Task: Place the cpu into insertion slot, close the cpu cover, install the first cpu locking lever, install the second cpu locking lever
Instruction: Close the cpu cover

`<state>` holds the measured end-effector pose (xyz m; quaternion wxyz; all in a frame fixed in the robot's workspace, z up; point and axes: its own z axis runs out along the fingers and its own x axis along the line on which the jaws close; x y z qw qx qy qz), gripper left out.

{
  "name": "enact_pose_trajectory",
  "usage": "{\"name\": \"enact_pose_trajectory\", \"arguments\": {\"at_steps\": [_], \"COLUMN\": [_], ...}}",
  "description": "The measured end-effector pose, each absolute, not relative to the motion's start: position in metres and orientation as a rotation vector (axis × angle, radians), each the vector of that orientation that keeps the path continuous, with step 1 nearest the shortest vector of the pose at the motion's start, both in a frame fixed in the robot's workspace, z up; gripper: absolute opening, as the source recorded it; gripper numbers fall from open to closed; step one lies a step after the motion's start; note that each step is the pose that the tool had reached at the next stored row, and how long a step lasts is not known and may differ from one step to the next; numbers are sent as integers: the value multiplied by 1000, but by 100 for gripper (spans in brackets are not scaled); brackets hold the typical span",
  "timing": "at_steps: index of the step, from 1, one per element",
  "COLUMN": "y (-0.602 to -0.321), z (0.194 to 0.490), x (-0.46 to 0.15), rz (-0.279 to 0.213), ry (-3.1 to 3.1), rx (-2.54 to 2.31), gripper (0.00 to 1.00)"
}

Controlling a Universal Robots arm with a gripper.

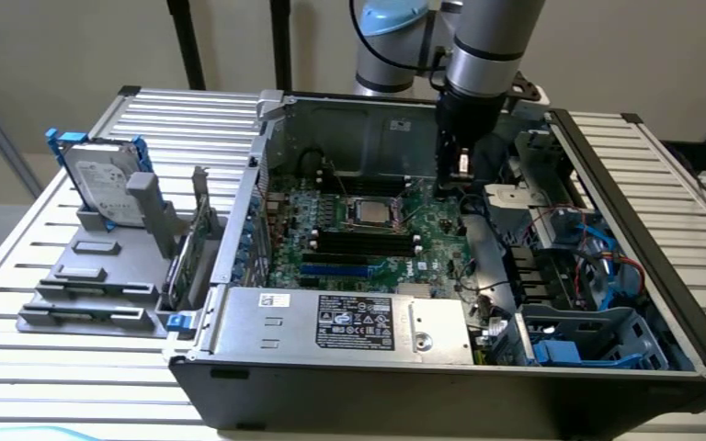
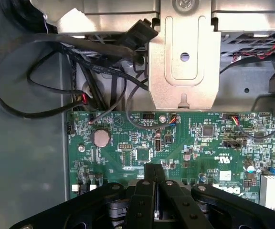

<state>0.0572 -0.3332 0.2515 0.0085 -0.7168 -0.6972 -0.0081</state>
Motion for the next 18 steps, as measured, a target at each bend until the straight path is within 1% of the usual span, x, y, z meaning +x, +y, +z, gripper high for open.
{"name": "enact_pose_trajectory", "arguments": {"at_steps": [5, 18], "y": [-330, -330], "z": [244, 253], "x": [50, 21], "rz": [-31, 6], "ry": [-2185, -2172], "rx": [-2235, -2213], "gripper": [11, 11]}}
